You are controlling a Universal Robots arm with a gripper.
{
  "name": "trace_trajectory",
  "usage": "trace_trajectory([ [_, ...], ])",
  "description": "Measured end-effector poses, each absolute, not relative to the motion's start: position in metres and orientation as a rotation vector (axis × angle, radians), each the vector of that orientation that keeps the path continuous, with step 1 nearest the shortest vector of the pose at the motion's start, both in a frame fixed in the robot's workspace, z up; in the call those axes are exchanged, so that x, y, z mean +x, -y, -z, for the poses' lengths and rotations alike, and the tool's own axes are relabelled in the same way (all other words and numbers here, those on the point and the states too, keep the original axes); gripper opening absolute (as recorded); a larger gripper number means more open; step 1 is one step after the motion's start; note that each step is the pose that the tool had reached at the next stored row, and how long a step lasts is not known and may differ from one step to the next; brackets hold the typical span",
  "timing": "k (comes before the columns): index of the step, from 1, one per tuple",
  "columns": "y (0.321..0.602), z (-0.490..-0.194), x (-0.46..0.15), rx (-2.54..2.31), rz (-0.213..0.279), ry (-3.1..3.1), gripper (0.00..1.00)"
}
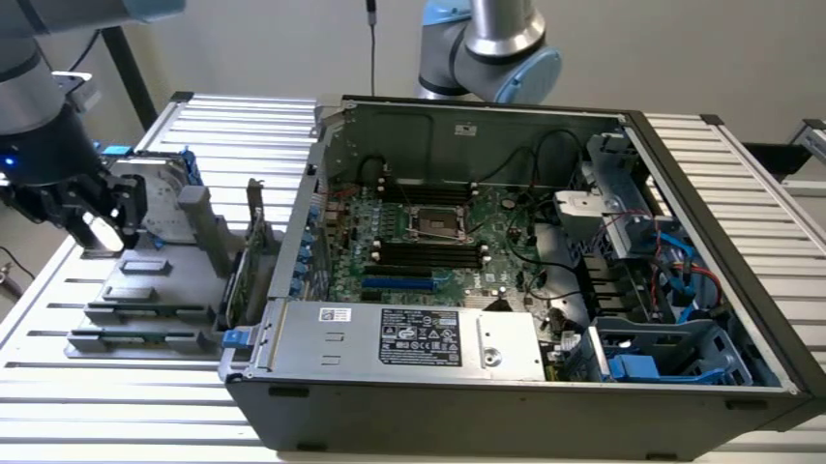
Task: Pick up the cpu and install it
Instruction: 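Pick up the cpu and move it towards the insertion slot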
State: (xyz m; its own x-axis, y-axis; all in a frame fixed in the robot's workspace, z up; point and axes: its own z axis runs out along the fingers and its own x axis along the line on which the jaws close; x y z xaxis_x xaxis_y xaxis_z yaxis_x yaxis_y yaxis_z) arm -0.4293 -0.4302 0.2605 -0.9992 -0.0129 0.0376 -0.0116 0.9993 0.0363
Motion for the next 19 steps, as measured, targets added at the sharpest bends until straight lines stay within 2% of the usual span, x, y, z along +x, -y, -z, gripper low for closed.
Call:
trace_trajectory([
  [19,0.43,-0.347,-0.396,0.041,0.056,3.096,0.55],
])
